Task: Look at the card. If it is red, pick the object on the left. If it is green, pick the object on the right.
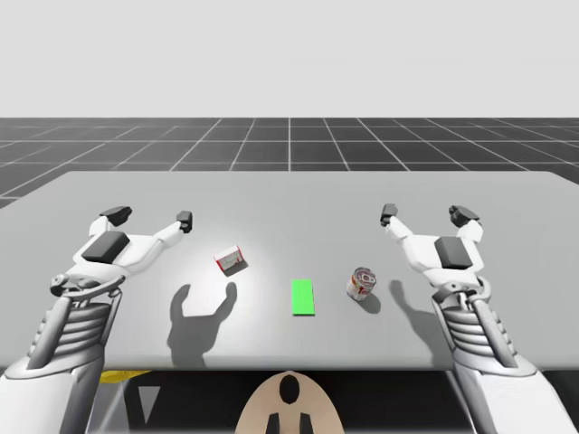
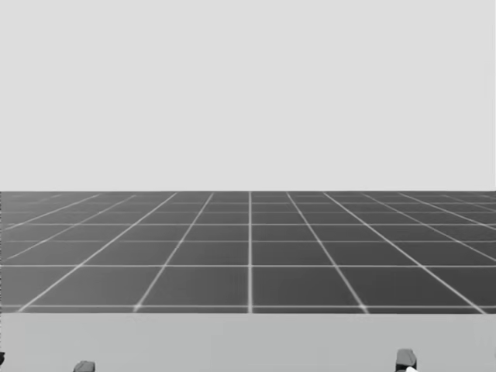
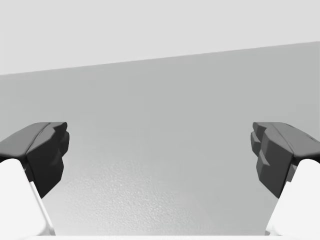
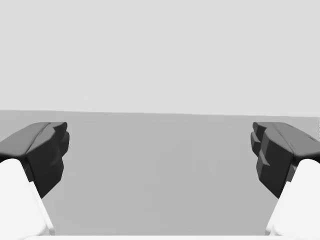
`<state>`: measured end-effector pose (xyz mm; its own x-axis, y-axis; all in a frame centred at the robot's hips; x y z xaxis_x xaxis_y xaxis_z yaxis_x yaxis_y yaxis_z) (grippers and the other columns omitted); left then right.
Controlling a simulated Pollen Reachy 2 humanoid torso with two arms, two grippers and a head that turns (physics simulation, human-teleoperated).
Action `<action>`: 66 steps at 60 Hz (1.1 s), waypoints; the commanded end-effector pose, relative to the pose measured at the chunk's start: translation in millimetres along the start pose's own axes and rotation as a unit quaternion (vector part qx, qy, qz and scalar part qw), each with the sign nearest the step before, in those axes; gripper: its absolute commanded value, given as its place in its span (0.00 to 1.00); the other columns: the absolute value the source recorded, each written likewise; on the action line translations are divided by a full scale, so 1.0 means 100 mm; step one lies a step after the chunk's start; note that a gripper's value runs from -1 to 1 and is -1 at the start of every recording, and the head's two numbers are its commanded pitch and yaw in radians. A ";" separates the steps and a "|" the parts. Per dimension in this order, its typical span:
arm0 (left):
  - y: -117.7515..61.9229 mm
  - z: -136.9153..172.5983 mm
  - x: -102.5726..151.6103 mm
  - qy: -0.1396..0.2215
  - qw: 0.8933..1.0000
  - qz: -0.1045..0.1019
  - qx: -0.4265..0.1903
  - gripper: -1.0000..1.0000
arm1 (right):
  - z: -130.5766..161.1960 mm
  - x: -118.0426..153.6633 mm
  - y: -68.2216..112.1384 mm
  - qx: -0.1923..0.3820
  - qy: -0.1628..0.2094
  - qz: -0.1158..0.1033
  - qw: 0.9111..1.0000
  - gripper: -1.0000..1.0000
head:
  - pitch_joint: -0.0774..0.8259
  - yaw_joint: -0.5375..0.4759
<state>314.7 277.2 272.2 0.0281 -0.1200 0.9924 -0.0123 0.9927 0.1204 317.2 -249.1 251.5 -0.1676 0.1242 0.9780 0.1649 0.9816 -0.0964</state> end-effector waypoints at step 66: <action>-0.04 0.01 -0.02 -0.003 0.998 -0.054 0.023 0.00 | 0.05 -0.01 0.11 -0.001 -0.025 0.018 1.000 0.00 | 0.93 0.46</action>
<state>313.9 272.8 269.2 0.0273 -0.2288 0.9731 -0.0547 0.9717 0.2299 315.2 -238.3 248.6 -0.2114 0.1641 0.9635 0.1775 0.9759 -0.1272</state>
